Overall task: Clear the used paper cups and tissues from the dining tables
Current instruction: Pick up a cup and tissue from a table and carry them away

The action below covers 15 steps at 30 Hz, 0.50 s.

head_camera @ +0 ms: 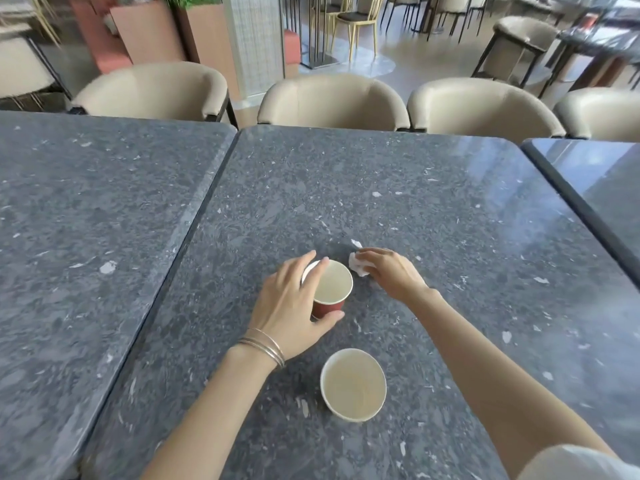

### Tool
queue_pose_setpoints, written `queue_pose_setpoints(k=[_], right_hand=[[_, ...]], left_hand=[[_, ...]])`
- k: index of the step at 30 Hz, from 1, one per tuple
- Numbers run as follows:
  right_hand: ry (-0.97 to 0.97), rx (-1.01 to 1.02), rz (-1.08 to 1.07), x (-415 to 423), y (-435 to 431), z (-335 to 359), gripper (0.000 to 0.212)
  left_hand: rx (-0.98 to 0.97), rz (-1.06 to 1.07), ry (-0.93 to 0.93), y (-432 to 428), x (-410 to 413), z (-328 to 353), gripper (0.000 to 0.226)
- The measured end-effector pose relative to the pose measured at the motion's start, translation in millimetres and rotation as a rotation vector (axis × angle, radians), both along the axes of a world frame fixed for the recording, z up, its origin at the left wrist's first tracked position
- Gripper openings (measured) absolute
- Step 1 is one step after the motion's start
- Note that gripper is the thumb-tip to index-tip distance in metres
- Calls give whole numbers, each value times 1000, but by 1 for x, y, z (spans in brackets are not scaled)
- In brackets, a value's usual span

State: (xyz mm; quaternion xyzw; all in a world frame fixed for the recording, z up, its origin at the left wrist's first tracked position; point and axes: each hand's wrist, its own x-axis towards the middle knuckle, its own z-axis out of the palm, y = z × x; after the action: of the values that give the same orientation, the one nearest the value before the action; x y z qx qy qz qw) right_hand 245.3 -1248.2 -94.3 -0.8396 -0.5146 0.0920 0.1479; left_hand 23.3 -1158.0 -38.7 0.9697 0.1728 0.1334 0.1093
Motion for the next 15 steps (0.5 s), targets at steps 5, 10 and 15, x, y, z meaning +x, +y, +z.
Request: queue_pose_setpoints(k=[5,10,15], right_hand=[[-6,99,-4,-14,-43,-6,36],[17,140,-28,-51,-100,-4,32],[22,152,-15,-102,-162,-1,33]], left_hand=[[-12,-19,6,-7,6,-1,73],[-49,8,-42,-18,-1,3,62],[-57,10,-18,-26,-18,6,65]])
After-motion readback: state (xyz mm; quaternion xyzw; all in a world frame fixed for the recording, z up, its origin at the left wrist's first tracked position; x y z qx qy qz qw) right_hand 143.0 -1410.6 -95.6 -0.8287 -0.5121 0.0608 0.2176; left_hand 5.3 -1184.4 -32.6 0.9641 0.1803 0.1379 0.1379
